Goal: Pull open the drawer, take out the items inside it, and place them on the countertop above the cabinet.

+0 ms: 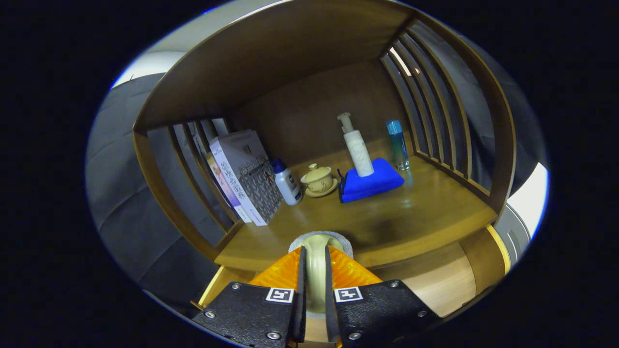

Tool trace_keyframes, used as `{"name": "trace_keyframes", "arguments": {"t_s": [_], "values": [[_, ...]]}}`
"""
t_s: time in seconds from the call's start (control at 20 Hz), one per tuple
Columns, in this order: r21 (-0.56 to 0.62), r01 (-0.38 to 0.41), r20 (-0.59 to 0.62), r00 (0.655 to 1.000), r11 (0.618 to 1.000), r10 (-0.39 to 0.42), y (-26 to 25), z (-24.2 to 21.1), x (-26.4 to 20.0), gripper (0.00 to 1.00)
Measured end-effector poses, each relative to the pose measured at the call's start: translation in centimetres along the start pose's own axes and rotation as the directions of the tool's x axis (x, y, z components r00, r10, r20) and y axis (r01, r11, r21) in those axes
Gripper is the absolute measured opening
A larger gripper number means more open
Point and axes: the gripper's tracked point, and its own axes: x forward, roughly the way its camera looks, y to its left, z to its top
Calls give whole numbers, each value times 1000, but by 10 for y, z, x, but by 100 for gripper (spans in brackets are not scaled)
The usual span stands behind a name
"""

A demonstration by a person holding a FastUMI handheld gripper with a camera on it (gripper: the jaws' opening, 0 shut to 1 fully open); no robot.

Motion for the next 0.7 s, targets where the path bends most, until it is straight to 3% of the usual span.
{"name": "trace_keyframes", "arguments": {"t_s": [0.3, 0.5, 0.7], "values": [[36, 20, 4, 1000, 999, -20, 1, 12, 37, 17], [-90, 91, 48, 995, 992, -87, -6, 36, 56, 17], [-94, 106, -3, 994, 990, -107, -2, 29, 77, 19]]}}
